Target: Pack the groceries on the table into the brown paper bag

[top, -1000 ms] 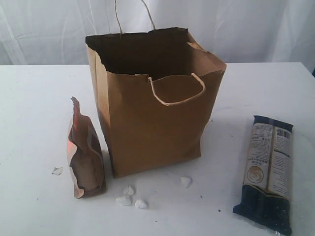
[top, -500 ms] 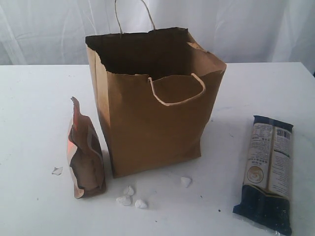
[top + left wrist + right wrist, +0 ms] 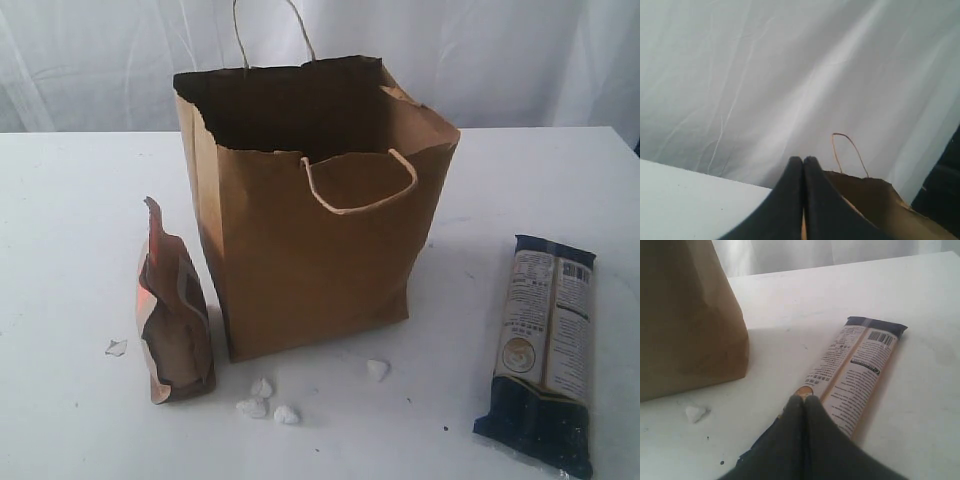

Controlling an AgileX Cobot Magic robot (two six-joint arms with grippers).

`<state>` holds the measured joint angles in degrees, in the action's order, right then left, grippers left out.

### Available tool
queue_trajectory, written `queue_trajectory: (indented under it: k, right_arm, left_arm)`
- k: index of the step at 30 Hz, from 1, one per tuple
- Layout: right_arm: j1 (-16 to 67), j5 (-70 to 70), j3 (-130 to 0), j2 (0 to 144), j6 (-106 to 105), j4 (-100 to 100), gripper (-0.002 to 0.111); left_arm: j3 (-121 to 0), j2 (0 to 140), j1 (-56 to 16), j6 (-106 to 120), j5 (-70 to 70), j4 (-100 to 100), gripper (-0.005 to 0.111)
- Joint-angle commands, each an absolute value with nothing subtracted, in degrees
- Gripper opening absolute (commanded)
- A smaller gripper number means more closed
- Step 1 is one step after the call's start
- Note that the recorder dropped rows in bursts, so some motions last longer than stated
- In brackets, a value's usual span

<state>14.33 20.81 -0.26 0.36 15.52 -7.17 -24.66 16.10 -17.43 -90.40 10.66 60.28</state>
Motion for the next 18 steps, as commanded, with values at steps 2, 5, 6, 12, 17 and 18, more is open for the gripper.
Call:
queue_trajectory:
  k: [2,5,6,12,17,18]
  right_arm:
    - [14.0,20.1,0.0,0.0,15.7,-7.3,0.0]
    - [14.0,20.1,0.0,0.0,15.7,-7.3,0.0]
    - [14.0,20.1,0.0,0.0,15.7,-7.3,0.0]
    - [14.0,20.1,0.0,0.0,15.7,-7.3,0.0]
    - [14.0,20.1,0.0,0.0,15.7,-7.3,0.0]
    - [14.0,20.1,0.0,0.0,15.7,-7.3,0.0]
  left_arm:
    - [-29.3,21.4,-17.4,-77.4,23.8,68.1,0.0]
    - [-33.2,23.8,-17.4,-73.5,26.0,72.1,0.0]
    - [-34.7,24.7,-17.4,-73.2,26.0,73.2,0.0]
    - [-44.4,29.7,-17.4,-72.9,26.0,77.6,0.0]
    - [-50.7,33.7,-17.4,-73.5,24.9,77.6,0.0]
    - [-51.1,34.1,-17.4,-73.5,24.7,77.6,0.0]
